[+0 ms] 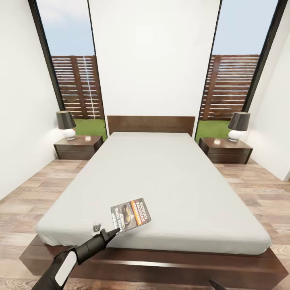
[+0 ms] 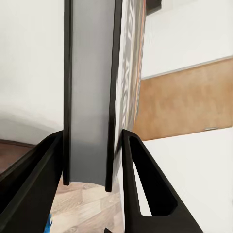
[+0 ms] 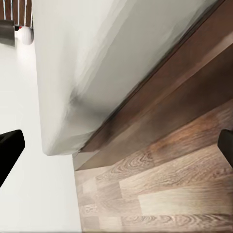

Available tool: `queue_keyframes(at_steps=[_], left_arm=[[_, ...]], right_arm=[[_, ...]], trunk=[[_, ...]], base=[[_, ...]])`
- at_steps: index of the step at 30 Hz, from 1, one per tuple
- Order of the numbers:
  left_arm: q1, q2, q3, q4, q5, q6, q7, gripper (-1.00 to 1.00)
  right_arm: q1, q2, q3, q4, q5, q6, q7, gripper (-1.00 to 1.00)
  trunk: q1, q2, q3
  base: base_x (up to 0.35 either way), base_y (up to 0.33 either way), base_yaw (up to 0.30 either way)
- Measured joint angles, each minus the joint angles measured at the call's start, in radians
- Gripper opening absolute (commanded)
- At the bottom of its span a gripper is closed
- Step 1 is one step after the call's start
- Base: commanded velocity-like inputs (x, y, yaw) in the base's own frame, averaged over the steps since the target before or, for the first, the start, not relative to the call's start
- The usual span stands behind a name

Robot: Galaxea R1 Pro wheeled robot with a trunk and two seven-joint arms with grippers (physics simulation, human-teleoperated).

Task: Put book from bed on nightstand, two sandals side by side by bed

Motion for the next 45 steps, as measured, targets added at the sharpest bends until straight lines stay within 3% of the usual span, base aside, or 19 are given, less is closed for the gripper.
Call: queue_keyframes(at_steps=[27, 45], left_arm=[[0.0, 0.013, 0.001, 0.012, 0.0, 0.001, -0.001, -1.0], [0.0, 0.019, 0.001, 0.013, 0.002, 0.002, -0.001, -1.0]], right_arm=[[0.0, 0.0, 0.0, 0.0, 0.001, -0.001, 0.0, 1.0], [0.0, 0.0, 0.0, 0.0, 0.002, -0.002, 0.0, 1.0]], trunk=[[0.0, 0.0, 0.0], [0.0, 0.0, 0.0]], base=[[0.004, 0.205, 0.14], [0.068, 0.275, 0.02]])
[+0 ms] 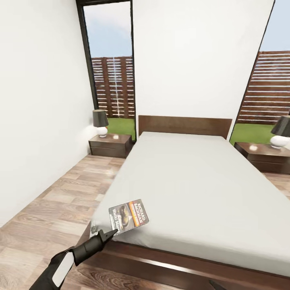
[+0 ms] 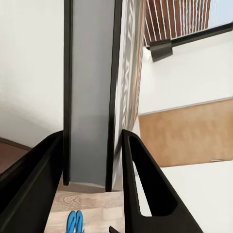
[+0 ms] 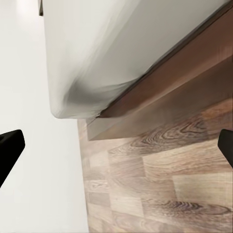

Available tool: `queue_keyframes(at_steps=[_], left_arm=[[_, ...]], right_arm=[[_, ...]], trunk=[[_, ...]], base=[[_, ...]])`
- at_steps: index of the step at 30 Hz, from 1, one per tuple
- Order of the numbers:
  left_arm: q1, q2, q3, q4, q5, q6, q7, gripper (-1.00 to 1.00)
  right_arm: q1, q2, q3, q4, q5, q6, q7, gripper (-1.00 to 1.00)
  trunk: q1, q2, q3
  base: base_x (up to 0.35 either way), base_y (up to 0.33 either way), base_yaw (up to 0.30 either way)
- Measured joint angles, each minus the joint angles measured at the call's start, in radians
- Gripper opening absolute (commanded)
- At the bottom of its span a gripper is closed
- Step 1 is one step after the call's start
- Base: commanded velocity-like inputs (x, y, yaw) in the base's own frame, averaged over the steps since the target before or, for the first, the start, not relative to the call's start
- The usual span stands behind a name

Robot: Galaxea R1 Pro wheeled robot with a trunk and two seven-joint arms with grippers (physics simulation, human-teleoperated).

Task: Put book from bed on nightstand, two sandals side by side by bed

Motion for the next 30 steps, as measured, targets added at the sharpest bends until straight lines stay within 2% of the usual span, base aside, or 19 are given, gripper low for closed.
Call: queue_keyframes(at_steps=[30], left_arm=[[0.0, 0.0, 0.0, 0.0, -0.001, -0.001, 0.0, -1.0]], right_arm=[[0.001, 0.002, 0.002, 0.0, 0.002, 0.0, -0.003, 1.0]], trunk=[[0.0, 0.0, 0.0]], base=[[0.002, 0.231, 0.0]])
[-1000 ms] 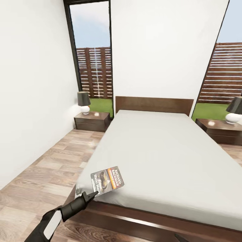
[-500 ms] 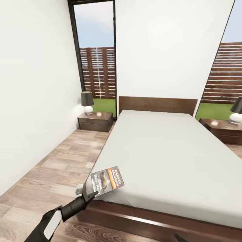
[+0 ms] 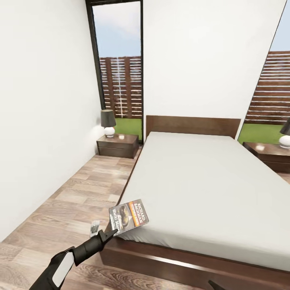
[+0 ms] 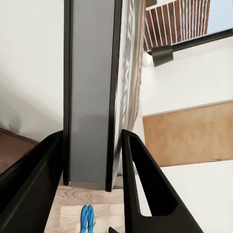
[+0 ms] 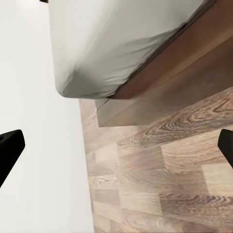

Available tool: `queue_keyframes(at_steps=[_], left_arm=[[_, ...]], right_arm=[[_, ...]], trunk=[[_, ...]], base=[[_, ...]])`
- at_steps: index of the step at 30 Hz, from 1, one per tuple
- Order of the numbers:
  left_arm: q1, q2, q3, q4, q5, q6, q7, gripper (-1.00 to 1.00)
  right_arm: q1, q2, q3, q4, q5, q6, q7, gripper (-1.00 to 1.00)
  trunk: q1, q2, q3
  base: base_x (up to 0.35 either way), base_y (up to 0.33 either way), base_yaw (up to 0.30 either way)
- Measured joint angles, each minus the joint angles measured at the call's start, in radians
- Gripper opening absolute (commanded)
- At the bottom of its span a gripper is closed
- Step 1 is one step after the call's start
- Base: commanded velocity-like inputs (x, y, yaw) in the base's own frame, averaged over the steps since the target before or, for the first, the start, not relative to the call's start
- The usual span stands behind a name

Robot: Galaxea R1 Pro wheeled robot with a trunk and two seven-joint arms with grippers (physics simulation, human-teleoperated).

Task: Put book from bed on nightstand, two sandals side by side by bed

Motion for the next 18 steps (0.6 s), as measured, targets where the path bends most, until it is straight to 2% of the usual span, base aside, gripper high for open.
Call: queue_keyframes(at_steps=[18], left_arm=[[0.0, 0.002, 0.0, 0.0, -0.001, 0.001, 0.0, -1.0]], right_arm=[[0.0, 0.0, 0.0, 0.0, 0.0, 0.0, 0.0, 1.0]], trunk=[[0.0, 0.0, 0.0]], base=[[0.0, 0.214, 0.0]])
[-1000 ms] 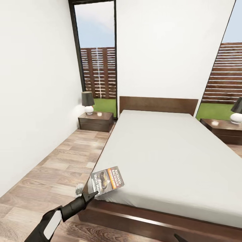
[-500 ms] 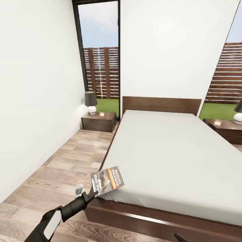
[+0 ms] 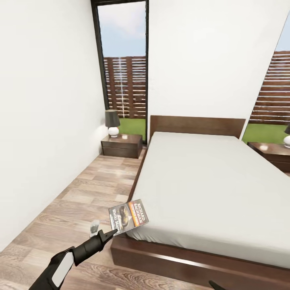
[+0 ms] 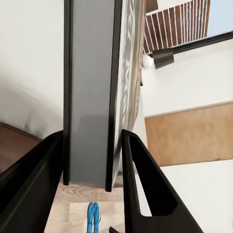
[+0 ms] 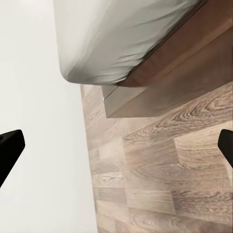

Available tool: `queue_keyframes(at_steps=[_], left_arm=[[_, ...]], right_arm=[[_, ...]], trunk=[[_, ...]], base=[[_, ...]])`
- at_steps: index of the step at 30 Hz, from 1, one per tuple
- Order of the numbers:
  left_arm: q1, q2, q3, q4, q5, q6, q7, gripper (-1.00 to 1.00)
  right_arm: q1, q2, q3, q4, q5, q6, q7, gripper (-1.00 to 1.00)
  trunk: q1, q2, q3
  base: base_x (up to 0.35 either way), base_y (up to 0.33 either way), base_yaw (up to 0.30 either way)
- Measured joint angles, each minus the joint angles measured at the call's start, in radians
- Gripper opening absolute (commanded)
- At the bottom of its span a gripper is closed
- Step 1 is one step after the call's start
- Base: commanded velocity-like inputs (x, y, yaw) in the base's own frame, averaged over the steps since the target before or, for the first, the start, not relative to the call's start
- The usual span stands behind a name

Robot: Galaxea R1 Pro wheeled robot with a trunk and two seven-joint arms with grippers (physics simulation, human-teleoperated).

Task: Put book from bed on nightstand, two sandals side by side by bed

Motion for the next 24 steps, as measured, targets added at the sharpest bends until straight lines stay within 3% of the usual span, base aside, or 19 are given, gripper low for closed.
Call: queue_keyframes(at_steps=[24], left_arm=[[0.0, 0.001, 0.0, 0.002, 0.0, 0.0, 0.001, -1.0]], right_arm=[[0.0, 0.0, 0.001, 0.0, 0.0, 0.0, -0.006, 1.0]], trunk=[[0.0, 0.0, 0.0]], base=[[0.0, 0.2, 0.0]])
